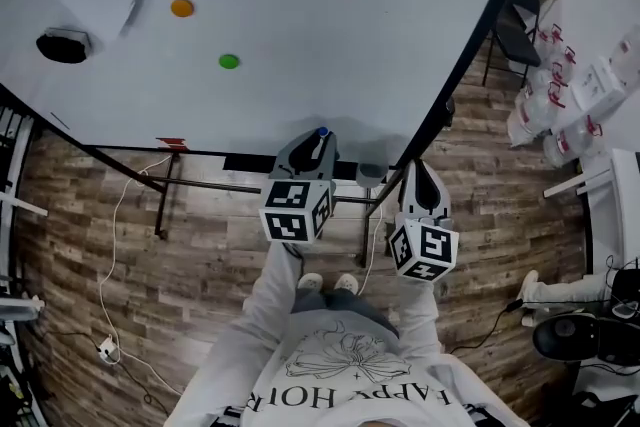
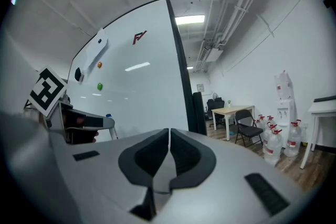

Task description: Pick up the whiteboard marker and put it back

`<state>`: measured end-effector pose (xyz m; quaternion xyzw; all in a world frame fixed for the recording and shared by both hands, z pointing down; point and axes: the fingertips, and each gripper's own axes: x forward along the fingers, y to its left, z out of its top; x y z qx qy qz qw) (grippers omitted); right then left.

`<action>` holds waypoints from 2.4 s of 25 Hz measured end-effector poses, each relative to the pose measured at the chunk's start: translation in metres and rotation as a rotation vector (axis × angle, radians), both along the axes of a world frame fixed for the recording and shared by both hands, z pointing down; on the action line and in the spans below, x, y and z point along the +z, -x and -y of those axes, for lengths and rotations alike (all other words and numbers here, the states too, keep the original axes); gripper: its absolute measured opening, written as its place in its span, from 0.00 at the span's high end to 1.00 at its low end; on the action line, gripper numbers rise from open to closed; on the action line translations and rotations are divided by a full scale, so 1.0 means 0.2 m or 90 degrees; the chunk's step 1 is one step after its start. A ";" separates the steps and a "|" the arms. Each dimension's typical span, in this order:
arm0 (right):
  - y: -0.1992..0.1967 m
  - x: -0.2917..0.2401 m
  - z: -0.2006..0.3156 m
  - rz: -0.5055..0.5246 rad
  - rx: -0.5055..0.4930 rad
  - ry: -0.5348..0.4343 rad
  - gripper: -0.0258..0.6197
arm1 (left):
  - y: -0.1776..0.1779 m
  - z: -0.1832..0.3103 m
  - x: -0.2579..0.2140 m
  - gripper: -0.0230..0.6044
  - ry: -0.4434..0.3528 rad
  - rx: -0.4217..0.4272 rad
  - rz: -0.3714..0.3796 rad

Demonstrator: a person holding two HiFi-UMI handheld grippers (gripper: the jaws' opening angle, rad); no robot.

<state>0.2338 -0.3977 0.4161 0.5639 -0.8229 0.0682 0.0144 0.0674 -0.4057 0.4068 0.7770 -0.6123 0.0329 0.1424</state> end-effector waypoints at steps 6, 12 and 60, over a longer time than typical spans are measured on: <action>0.14 -0.01 -0.03 0.001 -0.018 -0.002 0.94 | 0.18 -0.06 -0.02 0.86 -0.004 -0.029 0.011; 0.24 0.00 -0.05 0.004 -0.023 0.004 0.94 | 0.31 -0.10 0.02 0.86 0.011 -0.040 0.042; -0.02 0.27 -0.12 -0.045 0.115 0.081 0.94 | 0.22 0.07 1.26 0.84 0.193 0.203 0.890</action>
